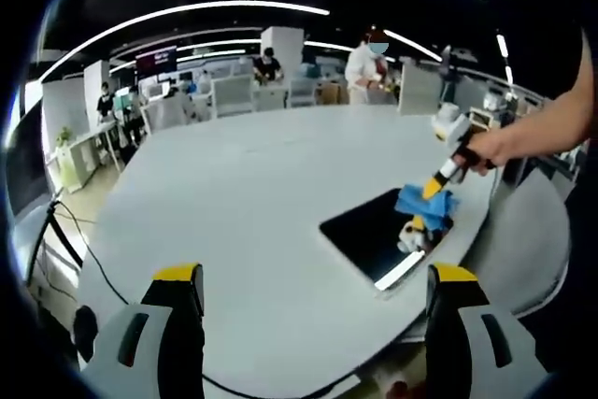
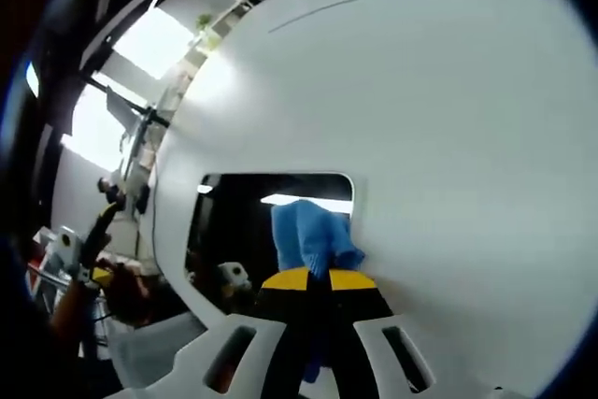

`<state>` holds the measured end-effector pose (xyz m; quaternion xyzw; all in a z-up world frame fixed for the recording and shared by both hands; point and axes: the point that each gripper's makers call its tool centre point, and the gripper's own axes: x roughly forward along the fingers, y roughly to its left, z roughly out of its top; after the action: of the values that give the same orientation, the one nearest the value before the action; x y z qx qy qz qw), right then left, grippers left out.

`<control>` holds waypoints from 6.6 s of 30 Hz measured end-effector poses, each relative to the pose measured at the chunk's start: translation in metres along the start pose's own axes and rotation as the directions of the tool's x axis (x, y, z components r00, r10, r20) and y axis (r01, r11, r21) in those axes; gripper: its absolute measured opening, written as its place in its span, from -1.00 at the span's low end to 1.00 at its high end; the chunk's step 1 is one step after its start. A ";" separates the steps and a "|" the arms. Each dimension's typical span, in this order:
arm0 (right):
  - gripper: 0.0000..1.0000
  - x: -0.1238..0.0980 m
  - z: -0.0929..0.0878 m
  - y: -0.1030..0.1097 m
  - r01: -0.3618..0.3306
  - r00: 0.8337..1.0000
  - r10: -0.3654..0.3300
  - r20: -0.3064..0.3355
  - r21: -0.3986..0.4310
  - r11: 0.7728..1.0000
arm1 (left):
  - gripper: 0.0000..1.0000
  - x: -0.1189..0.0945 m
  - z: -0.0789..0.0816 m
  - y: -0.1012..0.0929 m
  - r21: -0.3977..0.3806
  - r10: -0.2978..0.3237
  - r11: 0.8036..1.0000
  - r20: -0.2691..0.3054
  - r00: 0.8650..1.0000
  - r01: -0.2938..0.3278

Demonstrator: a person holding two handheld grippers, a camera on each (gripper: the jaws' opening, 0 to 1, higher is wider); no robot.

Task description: Wipe the mirror surface with the cleaning cloth until all visible marks leave the cleaned area.

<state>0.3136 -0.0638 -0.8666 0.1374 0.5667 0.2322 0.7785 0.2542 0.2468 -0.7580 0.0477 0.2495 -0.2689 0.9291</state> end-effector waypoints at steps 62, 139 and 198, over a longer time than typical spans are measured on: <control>-1.00 0.001 -0.002 -0.001 0.024 0.999 -0.023 0.030 -0.022 0.999 | 0.99 0.008 -0.007 -0.004 -0.037 0.032 0.999 0.028 0.999 -0.031; -1.00 -0.007 -0.051 0.020 0.058 0.998 -0.058 0.002 0.032 0.998 | 0.99 -0.008 -0.010 -0.013 -0.015 0.013 1.000 0.036 0.999 -0.012; -1.00 0.022 -0.045 0.066 0.022 0.999 -0.022 0.029 0.019 1.000 | 0.99 -0.017 -0.028 -0.004 -0.030 -0.002 1.000 0.016 1.000 0.002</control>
<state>0.2630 0.0016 -0.8675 0.1419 0.5589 0.2162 0.7879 0.2278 0.2574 -0.7738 0.0311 0.2461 -0.2664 0.9314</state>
